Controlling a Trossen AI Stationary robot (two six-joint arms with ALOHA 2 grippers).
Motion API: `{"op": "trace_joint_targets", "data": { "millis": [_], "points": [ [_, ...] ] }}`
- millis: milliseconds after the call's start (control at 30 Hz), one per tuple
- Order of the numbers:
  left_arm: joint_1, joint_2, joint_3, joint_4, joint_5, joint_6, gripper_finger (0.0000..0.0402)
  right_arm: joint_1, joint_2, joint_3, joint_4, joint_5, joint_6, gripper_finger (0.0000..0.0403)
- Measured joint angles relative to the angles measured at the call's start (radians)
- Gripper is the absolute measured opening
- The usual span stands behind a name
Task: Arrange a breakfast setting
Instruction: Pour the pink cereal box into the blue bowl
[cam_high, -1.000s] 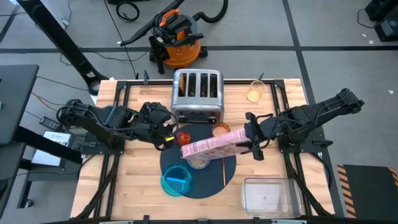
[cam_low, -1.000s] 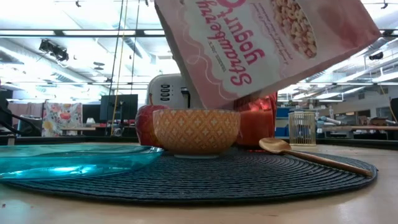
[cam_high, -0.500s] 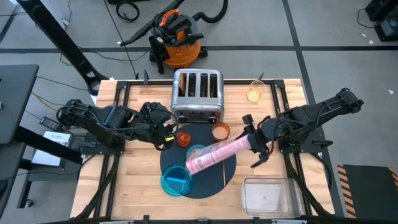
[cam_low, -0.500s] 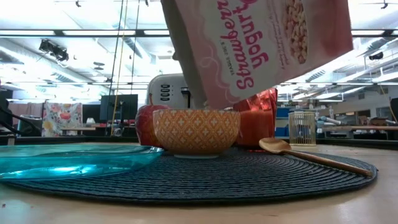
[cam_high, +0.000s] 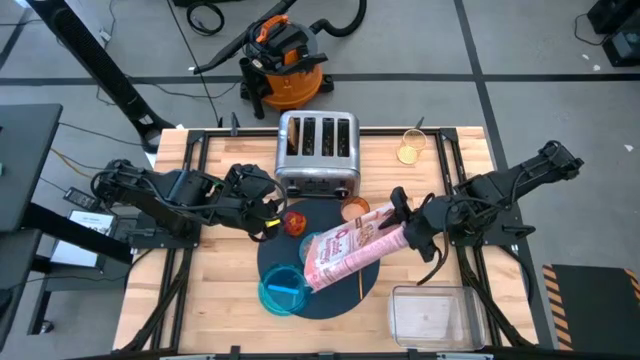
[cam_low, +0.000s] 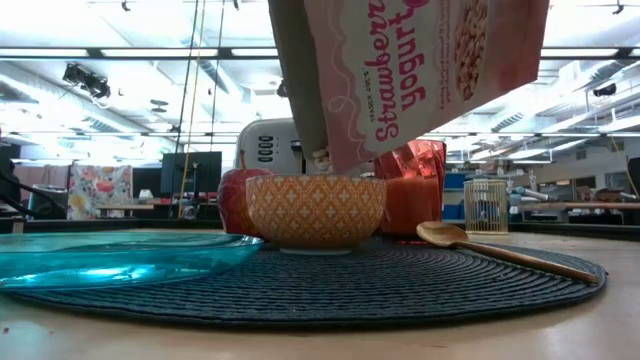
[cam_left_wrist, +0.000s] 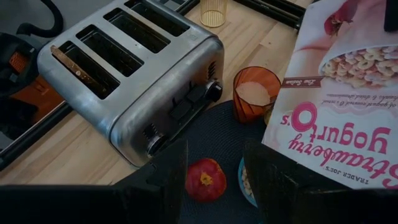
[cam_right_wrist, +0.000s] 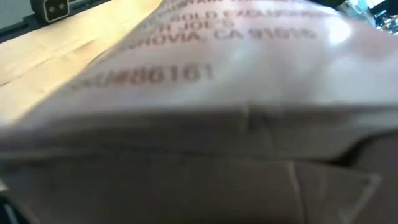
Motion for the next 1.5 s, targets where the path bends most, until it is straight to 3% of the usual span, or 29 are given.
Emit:
{"op": "trace_joint_targets", "data": {
  "millis": [400,1067,1233,1500],
  "points": [
    [0.000,0.000,0.000,0.000,0.000,-0.002,0.0164,0.008,0.000,0.000,-0.031,-0.023,-0.025,0.0165],
    [0.000,0.000,0.000,0.000,0.000,-0.005,0.0164,0.034,-0.001,0.000,-0.015,0.012,0.067,0.0165],
    [0.000,0.000,0.000,0.000,0.000,-0.006,0.0164,0.034,-0.001,0.000,-0.015,0.019,0.152,0.0165],
    [0.000,0.000,0.000,0.001,0.010,-0.006,0.0164,0.034,-0.001,0.000,-0.017,0.055,0.422,0.0165]
  ]
}}
